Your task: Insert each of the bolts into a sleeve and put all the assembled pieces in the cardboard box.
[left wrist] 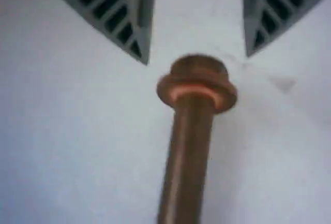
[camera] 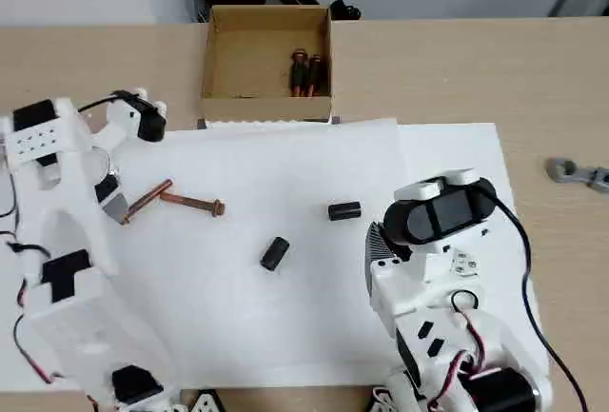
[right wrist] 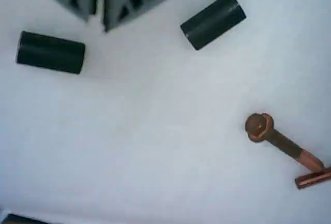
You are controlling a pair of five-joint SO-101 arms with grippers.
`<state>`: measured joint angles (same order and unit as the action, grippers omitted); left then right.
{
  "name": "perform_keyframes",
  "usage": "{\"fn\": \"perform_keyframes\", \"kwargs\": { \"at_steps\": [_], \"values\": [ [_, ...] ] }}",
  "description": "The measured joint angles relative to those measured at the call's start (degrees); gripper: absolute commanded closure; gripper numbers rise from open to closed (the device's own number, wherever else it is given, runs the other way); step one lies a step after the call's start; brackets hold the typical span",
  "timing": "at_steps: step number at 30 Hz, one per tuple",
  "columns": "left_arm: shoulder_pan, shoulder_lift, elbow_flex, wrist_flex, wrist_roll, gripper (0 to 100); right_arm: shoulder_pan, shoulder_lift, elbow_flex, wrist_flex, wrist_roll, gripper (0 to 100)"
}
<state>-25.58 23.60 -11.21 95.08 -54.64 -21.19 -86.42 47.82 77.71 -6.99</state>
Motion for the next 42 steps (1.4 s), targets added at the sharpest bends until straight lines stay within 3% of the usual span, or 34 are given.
{"fn": "perform_keyframes", "kwargs": {
  "at_steps": [8, 16, 21, 25, 42],
  "values": [
    [0.88, 7.65, -0.26, -6.77, 3.25, 89, 0.0, 0.0, 0.0, 0.0, 0.0, 99.4],
    [1.67, 10.73, -1.67, -6.95, 4.4, 89, 0.0, 0.0, 0.0, 0.0, 0.0, 99.4],
    [1.76, 10.73, -1.67, -6.95, 4.4, 99, 0.0, 0.0, 0.0, 0.0, 0.0, 99.4],
    [2.29, 10.73, -1.58, -6.95, 4.57, 100, 0.0, 0.0, 0.0, 0.0, 0.0, 99.4],
    [2.55, 2.9, -12.75, 2.46, -5.36, 100, 0.0, 0.0, 0.0, 0.0, 0.0, 99.4]
  ]
}}
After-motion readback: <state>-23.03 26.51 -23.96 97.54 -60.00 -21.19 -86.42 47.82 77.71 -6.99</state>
